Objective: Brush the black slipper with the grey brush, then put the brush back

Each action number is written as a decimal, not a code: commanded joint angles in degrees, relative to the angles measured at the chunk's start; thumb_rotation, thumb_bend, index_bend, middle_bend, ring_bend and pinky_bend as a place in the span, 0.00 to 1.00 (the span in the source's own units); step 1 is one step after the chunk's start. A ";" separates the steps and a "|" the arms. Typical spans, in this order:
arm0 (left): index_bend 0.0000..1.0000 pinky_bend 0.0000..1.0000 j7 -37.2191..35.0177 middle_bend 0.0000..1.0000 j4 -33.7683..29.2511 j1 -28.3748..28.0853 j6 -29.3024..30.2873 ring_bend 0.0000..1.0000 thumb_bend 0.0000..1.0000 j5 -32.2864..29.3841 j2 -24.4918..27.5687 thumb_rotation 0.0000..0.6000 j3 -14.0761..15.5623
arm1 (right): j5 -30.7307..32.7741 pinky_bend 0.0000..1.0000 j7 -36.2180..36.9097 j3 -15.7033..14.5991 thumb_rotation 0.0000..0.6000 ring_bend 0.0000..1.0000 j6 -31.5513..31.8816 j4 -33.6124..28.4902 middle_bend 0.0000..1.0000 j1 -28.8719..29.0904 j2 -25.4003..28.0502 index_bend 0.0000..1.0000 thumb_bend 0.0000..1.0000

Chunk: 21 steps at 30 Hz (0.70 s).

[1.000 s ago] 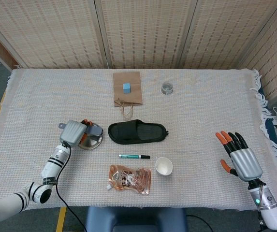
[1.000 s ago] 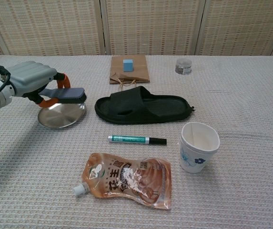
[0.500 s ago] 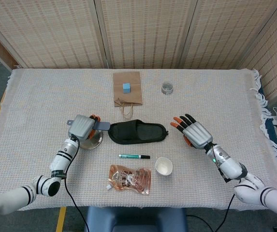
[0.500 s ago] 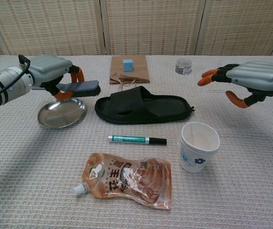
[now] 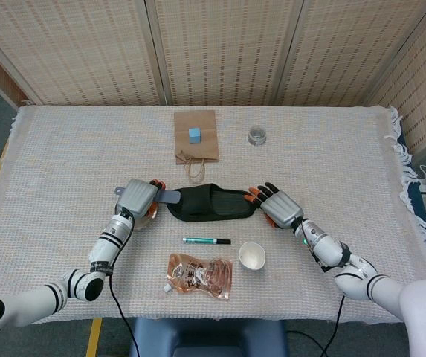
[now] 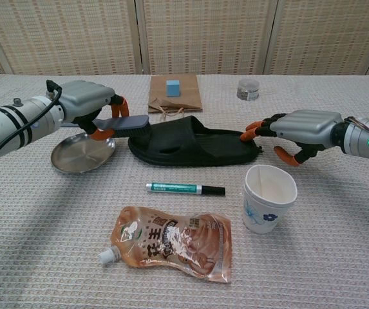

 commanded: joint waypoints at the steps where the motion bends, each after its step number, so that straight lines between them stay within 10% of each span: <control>1: 0.48 1.00 -0.13 0.53 0.06 -0.29 0.14 0.75 0.46 0.09 -0.46 1.00 0.16 | 0.12 0.00 0.04 -0.87 1.00 0.00 -0.40 1.05 0.01 0.48 -0.79 0.12 0.73; 21: 0.47 1.00 1.23 0.53 0.91 -2.81 2.54 0.75 0.46 -1.06 -4.96 1.00 -0.93 | 2.50 0.00 -1.52 -2.60 1.00 0.00 -0.77 2.15 0.01 1.30 -1.46 0.13 0.74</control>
